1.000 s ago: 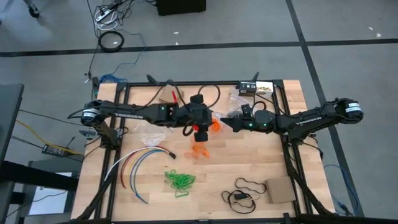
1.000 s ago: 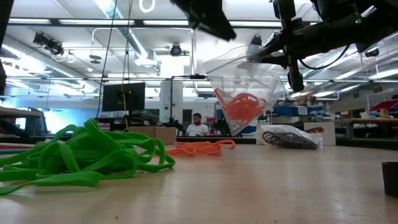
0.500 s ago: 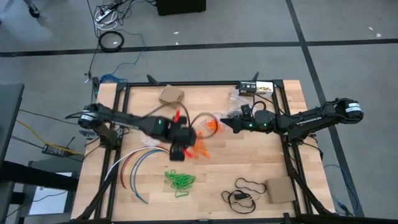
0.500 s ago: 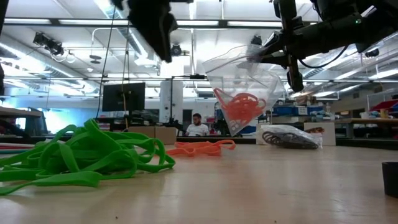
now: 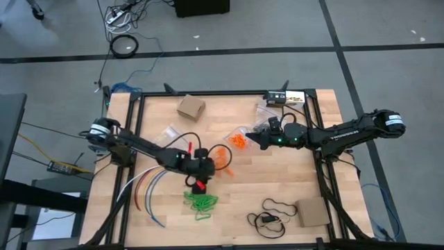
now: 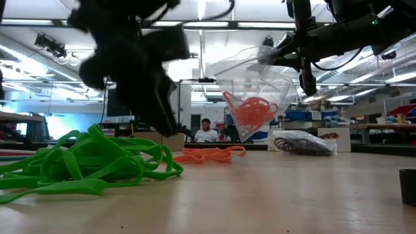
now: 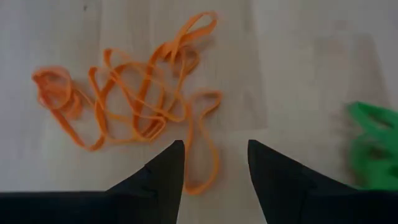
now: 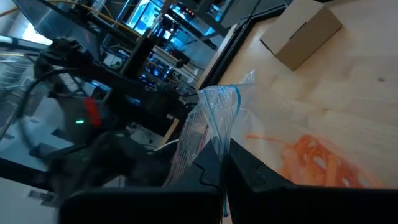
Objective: Sort rubber bands
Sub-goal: Put the orange rubber band into the transparent zip bag
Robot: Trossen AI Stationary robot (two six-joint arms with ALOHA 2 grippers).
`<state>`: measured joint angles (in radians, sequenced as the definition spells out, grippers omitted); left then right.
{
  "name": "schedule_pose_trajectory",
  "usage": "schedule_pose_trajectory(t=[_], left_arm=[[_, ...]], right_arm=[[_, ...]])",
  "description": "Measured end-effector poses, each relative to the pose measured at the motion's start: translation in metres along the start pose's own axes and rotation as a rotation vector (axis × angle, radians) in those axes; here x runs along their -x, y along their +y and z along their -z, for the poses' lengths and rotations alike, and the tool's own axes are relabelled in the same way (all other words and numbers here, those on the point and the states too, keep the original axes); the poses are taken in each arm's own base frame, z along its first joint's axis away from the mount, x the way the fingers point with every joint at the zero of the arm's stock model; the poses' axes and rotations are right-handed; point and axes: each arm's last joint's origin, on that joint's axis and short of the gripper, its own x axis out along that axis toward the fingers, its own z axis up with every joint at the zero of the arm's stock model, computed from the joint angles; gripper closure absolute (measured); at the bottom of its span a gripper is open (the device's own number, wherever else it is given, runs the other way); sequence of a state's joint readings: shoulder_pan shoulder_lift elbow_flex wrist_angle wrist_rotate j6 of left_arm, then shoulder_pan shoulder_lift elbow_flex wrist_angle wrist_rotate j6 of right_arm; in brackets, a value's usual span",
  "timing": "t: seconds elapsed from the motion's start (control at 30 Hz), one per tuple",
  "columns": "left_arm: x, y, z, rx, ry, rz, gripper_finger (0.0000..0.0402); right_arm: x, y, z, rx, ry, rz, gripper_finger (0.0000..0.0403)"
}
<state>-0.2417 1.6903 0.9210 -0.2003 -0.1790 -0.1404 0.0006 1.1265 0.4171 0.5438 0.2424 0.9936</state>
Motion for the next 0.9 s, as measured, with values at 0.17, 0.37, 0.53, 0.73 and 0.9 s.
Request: schedule_pose_trajectory(t=[0.17,0.37,0.53,0.73,0.9], left_arm=[[-0.021,0.012,0.023,0.059,0.008,0.012,0.0220],[-0.033,0.013,0.028,0.062,0.012,0.005,0.0275],[-0.028,0.013,0.018,0.011,0.022,0.021,0.0391],[0.008,0.012,-0.023,-0.052,-0.003,0.015,0.0399],[0.056,0.014,-0.065,-0.140,-0.099,-0.042,0.0400]], right_arm=[[0.000,0.000,0.000,0.000,0.000,0.000,0.0399],[0.000,0.000,0.000,0.000,-0.001,0.000,0.0399],[0.000,0.000,0.000,0.000,-0.001,0.000,0.0399],[0.000,0.000,0.000,0.000,-0.002,0.001,0.0399],[0.000,0.000,0.000,0.001,-0.002,0.004,0.0399]])
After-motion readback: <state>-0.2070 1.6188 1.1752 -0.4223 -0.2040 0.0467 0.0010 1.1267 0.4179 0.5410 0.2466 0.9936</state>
